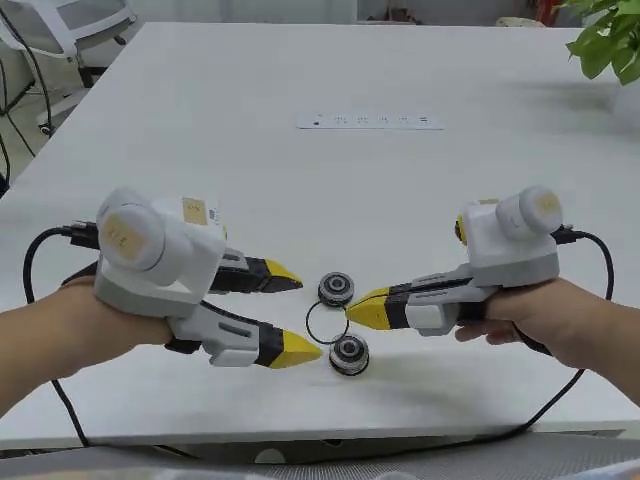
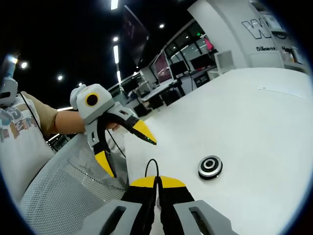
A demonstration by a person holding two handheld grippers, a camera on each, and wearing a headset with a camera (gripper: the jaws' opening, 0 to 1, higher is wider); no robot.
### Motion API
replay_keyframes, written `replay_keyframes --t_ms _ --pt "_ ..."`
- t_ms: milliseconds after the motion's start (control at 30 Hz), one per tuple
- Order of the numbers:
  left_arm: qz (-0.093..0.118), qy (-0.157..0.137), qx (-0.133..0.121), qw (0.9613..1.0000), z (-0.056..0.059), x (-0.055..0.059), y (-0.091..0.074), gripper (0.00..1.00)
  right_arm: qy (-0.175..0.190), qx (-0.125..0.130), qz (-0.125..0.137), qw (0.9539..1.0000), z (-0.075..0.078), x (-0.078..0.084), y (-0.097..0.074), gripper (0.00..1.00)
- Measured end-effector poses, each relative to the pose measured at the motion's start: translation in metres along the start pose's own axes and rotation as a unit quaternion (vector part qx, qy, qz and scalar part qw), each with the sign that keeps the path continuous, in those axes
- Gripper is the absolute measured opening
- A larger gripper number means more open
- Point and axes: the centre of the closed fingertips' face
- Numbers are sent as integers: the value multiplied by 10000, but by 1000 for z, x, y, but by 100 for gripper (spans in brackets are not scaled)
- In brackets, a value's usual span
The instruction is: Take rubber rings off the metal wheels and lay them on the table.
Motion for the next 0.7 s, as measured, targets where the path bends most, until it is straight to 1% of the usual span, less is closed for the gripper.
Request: replay_keyframes --t_ms 67,200,333,500,600,700 --pt "40 -24 -16 10000 0 0 -4 55 -30 -15 -32 10000 -2 -1 3 0" --pt "83 -69 -117 9999 -2 3 -12 57 -62 -1 -84 9999 2 -4 8 0" --pt "119 -145 -216 9996 -5 8 -19 61 -74 8 -153 9999 3 -4 14 0" --pt "125 -247 -321 9991 -9 14 -25 66 -96 9 -259 9996 0 -3 22 0" --pt "147 -310 -388 9987 -11 18 -27 69 -82 37 -296 9995 2 -2 26 0" --pt "148 -362 -421 9983 -12 20 -29 71 -46 92 -331 9994 10 0 30 0"
Point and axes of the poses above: the centre of the closed fingertips' face, and the gripper's own axes: y roughly forward along the fingers, z roughly to its right, x roughly out of its underside, and after that the axes turned 3 degrees about -z, right-handed
